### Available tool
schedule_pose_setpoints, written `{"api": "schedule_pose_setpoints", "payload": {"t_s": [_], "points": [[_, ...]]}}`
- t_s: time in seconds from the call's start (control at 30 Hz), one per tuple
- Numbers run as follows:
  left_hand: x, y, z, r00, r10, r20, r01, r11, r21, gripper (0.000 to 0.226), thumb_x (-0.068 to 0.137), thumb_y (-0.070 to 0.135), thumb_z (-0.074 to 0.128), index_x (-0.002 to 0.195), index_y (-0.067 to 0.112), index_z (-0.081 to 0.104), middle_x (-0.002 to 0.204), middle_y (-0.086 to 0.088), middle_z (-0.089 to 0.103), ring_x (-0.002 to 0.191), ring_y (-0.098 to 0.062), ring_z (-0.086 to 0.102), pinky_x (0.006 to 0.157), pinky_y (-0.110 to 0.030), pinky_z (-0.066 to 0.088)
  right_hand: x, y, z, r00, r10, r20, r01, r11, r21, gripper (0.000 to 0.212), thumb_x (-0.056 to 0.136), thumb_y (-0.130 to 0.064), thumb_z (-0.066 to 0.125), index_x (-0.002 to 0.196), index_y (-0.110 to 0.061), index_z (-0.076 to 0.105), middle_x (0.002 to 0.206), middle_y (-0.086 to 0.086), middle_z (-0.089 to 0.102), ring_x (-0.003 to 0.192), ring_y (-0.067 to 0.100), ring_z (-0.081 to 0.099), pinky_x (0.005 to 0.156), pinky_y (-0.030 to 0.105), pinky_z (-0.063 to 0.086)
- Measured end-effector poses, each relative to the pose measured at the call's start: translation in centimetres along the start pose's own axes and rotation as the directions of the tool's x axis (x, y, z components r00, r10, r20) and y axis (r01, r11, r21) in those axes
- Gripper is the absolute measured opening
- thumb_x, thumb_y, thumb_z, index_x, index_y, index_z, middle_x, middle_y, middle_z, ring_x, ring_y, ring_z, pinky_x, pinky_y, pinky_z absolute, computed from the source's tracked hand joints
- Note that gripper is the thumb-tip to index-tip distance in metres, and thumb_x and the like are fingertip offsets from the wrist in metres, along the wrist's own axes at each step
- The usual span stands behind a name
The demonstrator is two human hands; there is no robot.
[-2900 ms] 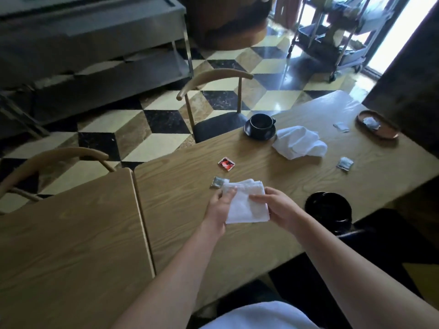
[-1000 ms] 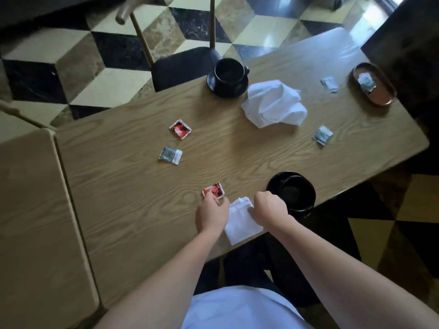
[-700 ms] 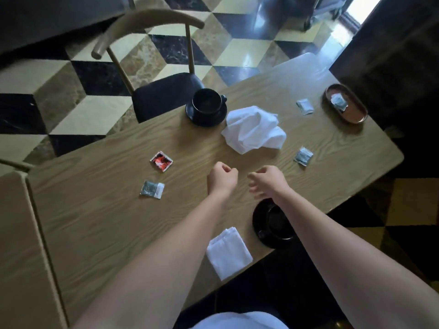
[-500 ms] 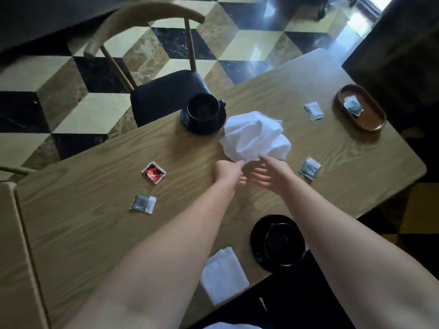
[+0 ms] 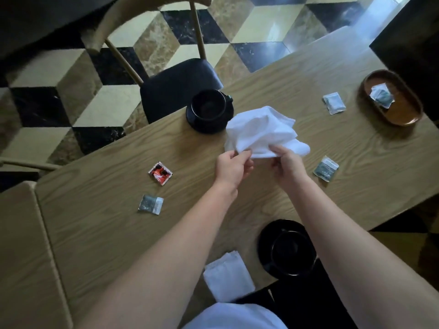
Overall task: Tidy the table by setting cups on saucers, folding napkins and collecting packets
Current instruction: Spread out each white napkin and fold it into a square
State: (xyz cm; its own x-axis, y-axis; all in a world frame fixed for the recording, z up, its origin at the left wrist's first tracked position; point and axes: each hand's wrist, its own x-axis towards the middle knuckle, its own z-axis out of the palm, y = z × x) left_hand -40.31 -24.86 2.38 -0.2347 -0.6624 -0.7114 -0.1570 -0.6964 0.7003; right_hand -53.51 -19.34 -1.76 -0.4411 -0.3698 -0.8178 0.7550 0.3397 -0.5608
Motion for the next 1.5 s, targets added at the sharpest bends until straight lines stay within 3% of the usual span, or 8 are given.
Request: {"api": "schedule_pose_setpoints", "payload": {"t_s": [0.2,0.37,0.57,0.83,1.0,1.2,1.37,1.5], "points": [[-6.9,1.7,-8.5,0.991,0.129,-0.033,-0.134,0.969,-0.208,0.003,0.087,0.018,0.065,0.088,0.020,0.068,0.066,0.000,0.066,0.057,-0.014,0.062,0.055,-0.026,0.046,-8.2,1.3,2.2,0.956,-0.154,0.248,0.149,0.988,0.039,0.008,0.080,-0.021,0.071,0.087,-0.024,0.068,0.071,-0.008,0.059,0.053,0.007,0.049,0.043,0.020,0.033],[-12.2,0.8,-17.2,0.971,0.120,-0.206,-0.212,0.832,-0.513,0.003,0.093,0.020,0.059,0.092,0.021,0.062,0.066,-0.002,0.067,0.057,-0.017,0.067,0.052,-0.026,0.048,-17.5,4.3,8.1,0.816,-0.205,0.541,0.299,0.950,-0.091,0.020,0.085,-0.028,0.074,0.104,-0.025,0.076,0.104,-0.001,0.075,0.095,0.013,0.069,0.073,0.026,0.047],[-19.0,-0.7,-29.4,0.948,0.189,-0.254,-0.304,0.773,-0.557,0.012,0.092,0.030,0.066,0.098,0.021,0.069,0.081,0.000,0.073,0.067,-0.014,0.071,0.060,-0.028,0.053,-27.6,11.4,14.0,0.665,-0.273,0.695,0.476,0.872,-0.113,0.010,0.084,-0.028,0.078,0.092,-0.021,0.079,0.097,0.005,0.078,0.093,0.019,0.075,0.071,0.025,0.055],[-23.9,-2.3,-40.5,0.905,0.315,-0.286,-0.420,0.773,-0.475,0.009,0.084,0.030,0.073,0.090,0.025,0.070,0.088,-0.002,0.074,0.071,-0.015,0.071,0.057,-0.024,0.053,-32.7,20.6,17.4,0.734,-0.253,0.630,0.486,0.844,-0.228,0.024,0.084,-0.044,0.076,0.095,-0.023,0.074,0.095,-0.001,0.076,0.090,0.013,0.073,0.077,0.030,0.053],[-23.9,-10.9,-43.1,0.957,0.053,-0.286,-0.189,0.861,-0.472,0.009,0.086,0.016,0.060,0.078,0.012,0.063,0.061,-0.003,0.064,0.048,-0.013,0.063,0.044,-0.020,0.043,-31.5,26.4,14.5,0.849,-0.120,0.515,0.374,0.825,-0.424,0.009,0.087,-0.024,0.067,0.095,-0.021,0.070,0.083,-0.005,0.074,0.072,0.010,0.070,0.061,0.022,0.053],[-26.5,-23.2,-43.2,0.863,-0.497,-0.091,0.500,0.866,0.008,0.045,0.081,0.040,0.073,0.106,0.006,0.055,0.073,-0.006,0.061,0.054,-0.017,0.056,0.048,-0.021,0.041,-28.3,32.6,8.9,0.866,-0.099,0.491,0.473,0.483,-0.737,0.020,0.079,-0.017,0.064,0.097,-0.026,0.067,0.084,-0.002,0.072,0.063,0.014,0.066,0.055,0.030,0.057],[-24.6,-21.1,-42.3,0.909,0.018,-0.416,0.091,0.967,0.240,0.028,0.088,0.017,0.063,0.084,0.016,0.035,0.079,-0.001,0.041,0.064,-0.012,0.039,0.052,-0.016,0.035,-27.0,34.0,7.4,0.766,-0.103,0.634,0.643,0.121,-0.756,0.009,0.086,-0.030,0.073,0.080,-0.023,0.071,0.062,-0.013,0.067,0.054,0.000,0.057,0.055,0.023,0.043],[-21.3,-18.2,-40.2,0.887,0.208,-0.413,0.099,0.788,0.608,0.034,0.082,0.036,0.066,0.096,0.013,0.045,0.093,-0.001,0.052,0.080,-0.021,0.057,0.060,-0.026,0.040,-26.3,33.9,5.6,0.830,-0.198,0.522,0.558,0.297,-0.775,0.014,0.089,-0.037,0.068,0.085,-0.024,0.072,0.071,-0.014,0.073,0.062,0.001,0.067,0.055,0.022,0.051]]}}
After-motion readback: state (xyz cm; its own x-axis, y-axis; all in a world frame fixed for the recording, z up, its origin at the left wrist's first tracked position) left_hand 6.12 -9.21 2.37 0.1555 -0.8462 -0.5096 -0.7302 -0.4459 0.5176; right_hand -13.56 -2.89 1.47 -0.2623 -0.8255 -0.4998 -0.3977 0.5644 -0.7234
